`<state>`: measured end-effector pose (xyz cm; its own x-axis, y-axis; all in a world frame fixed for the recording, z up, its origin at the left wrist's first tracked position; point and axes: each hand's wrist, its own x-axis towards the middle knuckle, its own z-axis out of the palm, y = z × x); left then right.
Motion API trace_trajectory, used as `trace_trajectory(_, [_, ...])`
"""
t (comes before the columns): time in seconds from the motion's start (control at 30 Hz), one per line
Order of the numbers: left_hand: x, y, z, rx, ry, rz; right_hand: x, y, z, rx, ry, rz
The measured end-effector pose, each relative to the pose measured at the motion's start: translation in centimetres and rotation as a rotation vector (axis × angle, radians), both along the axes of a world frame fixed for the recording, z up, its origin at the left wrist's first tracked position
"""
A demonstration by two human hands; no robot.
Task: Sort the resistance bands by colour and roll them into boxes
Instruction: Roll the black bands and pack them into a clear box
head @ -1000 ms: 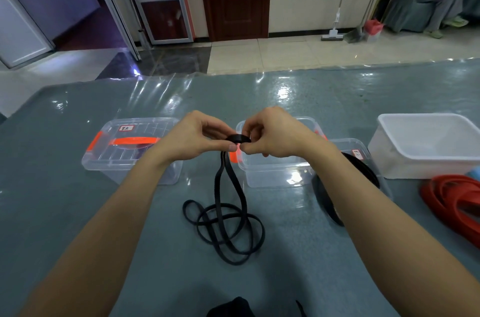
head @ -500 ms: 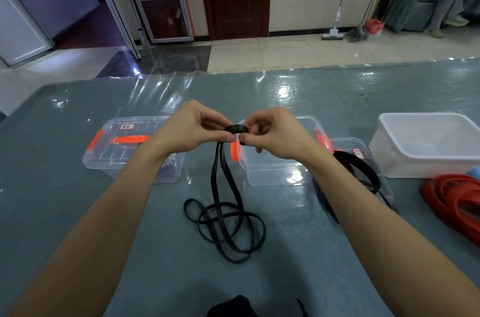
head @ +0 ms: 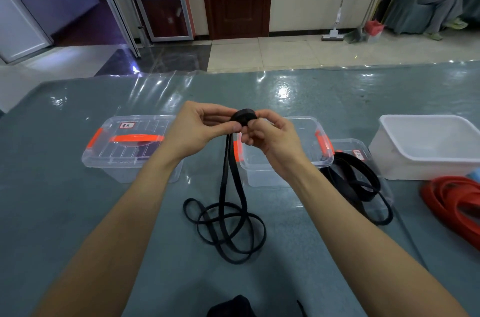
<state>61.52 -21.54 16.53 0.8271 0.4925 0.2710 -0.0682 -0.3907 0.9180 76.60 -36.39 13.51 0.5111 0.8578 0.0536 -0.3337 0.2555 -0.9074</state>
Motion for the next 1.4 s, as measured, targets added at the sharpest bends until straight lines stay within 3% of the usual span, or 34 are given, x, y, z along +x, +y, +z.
trace_trajectory(0.07, [-0.1,-0.1,0.2,0.001,-0.014,0.016,-0.4,-0.1,-0.2,-0.005,0.038,0.038])
trace_trajectory(0.13, [-0.6,0.2,0.7,0.065,0.065,0.015,-0.2,-0.5,-0.3,-0.089,-0.075,0.078])
trace_trajectory(0.27, [-1.4,0.9,2.4,0.437,0.405,-0.067,1.3,-1.3,0.3,-0.415,-0.685,0.194])
trace_trajectory(0.33, [-1.0,0.6,3.2,0.554,0.507,-0.12,1.5,-1.2,0.7,-0.45,-0.817,0.202])
trace_trajectory(0.43, [-0.3,0.4,3.8,0.616,0.544,-0.136,1.3,-0.8,1.2,-0.406,-0.823,0.217])
trace_trajectory(0.57, [-0.5,0.6,2.5,0.449,0.495,-0.014,1.4,-1.0,0.7,-0.35,-0.67,0.196])
trace_trajectory(0.8, [0.0,-1.7,-2.4,-0.13,-0.123,0.184,0.2,-0.9,-0.6,-0.107,-0.336,-0.022])
trace_trajectory(0.97, [0.7,-2.8,-2.3,-0.209,-0.195,0.201,-0.3,-0.7,-0.2,-0.034,-0.182,-0.084])
trace_trajectory(1.07, [0.6,-2.5,-1.3,-0.158,-0.154,0.206,-0.6,-0.9,0.0,-0.039,-0.141,-0.043])
trace_trajectory(1.13, [0.1,-2.1,-0.6,-0.093,-0.081,0.173,-0.1,-1.4,0.3,-0.101,-0.184,0.042])
trace_trajectory(1.3, [-0.4,-2.1,1.9,0.197,0.203,0.041,1.8,-3.3,1.7,-0.313,-0.72,0.012])
trace_trajectory(1.4, [0.3,-3.3,3.2,0.347,0.335,0.003,1.9,-4.5,2.4,-0.325,-0.872,0.057])
